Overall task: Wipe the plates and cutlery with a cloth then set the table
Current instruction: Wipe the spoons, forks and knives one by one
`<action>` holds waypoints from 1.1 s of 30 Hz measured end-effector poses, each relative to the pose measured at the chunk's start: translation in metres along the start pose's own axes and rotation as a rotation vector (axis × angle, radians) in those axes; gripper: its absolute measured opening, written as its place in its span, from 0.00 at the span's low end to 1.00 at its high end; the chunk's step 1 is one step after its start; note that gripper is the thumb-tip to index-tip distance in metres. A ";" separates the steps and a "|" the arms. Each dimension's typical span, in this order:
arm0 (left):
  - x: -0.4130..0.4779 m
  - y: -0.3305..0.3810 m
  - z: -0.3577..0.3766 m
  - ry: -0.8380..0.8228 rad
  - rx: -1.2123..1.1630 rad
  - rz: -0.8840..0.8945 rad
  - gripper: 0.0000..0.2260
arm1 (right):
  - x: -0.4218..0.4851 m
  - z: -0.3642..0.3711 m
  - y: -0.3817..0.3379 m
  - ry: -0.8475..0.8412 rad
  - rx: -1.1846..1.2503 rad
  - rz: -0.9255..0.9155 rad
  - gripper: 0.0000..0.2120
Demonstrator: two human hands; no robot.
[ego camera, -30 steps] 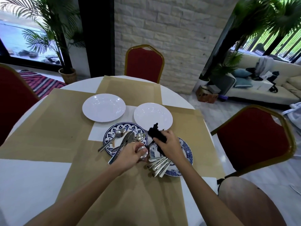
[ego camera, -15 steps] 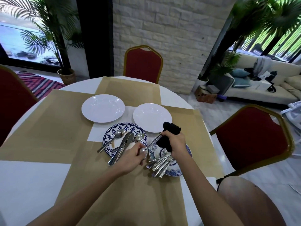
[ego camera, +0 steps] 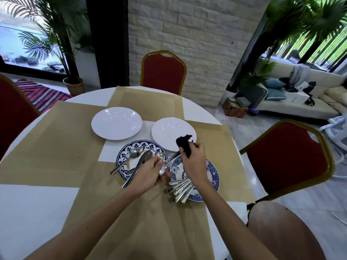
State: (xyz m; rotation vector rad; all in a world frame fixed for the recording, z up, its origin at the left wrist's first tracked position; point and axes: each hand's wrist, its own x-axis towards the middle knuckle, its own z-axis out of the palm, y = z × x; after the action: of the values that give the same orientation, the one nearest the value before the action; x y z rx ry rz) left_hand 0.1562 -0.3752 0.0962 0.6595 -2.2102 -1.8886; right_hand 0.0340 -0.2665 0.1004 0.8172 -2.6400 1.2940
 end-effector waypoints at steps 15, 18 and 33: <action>-0.005 -0.002 0.004 -0.027 -0.173 -0.085 0.11 | -0.014 0.005 0.002 -0.150 -0.082 -0.115 0.12; -0.008 -0.003 0.004 -0.030 -0.155 -0.094 0.11 | -0.015 0.004 0.006 -0.193 -0.074 -0.129 0.13; -0.014 -0.004 -0.003 -0.091 -0.088 -0.075 0.11 | 0.000 -0.007 0.012 -0.164 -0.091 0.057 0.17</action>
State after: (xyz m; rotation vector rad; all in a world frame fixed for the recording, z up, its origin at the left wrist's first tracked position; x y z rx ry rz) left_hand 0.1711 -0.3723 0.0957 0.6632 -2.1689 -2.0786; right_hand 0.0268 -0.2553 0.0958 0.8755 -2.8450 1.1556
